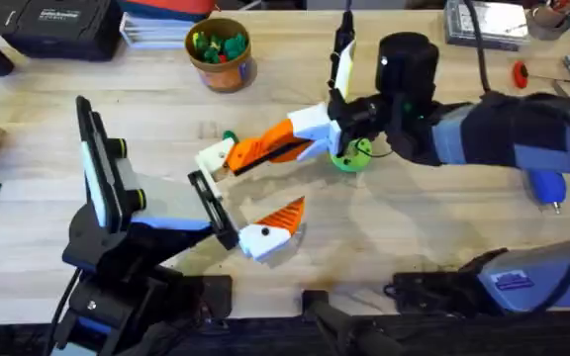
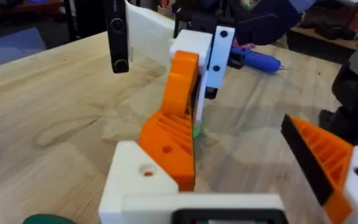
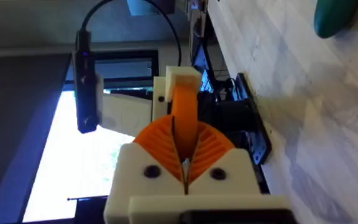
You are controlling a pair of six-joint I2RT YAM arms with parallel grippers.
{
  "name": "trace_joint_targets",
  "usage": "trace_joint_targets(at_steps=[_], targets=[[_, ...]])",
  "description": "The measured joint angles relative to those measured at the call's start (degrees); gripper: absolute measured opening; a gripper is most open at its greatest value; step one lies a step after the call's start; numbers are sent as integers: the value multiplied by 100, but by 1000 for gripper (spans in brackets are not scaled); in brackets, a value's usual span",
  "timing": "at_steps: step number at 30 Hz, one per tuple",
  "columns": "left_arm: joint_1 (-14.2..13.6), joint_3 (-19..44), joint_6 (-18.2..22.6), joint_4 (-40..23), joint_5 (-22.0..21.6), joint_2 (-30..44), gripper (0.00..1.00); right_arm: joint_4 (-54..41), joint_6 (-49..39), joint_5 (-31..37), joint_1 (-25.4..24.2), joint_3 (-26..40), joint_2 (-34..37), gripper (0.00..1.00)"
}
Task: Pick up the gripper from the table and insert it into the empty holder that is missing its gripper. Then pick up a screw, insert it into the mounting hole, and use the screwdriver to tighten it. Finally, clean up the table by picking up the vegetable and placing it into the bucket.
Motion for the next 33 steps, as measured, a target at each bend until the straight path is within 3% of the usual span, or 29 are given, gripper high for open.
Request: trace_joint_targets(at_steps=[9, 19, 27, 33], targets=[[93, 2, -73, 7, -422, 1, 988, 31, 66, 39, 162, 451, 462, 10], [100, 7, -307, -4, -550, 79, 988, 219, 69, -24, 168, 560, 905, 9], [103, 9, -291, -2, -614, 72, 989, 492, 151, -111, 193, 671, 1003, 9], [159, 13, -278, -6, -903, 72, 989, 496, 218, -63, 353, 789, 1020, 9]])
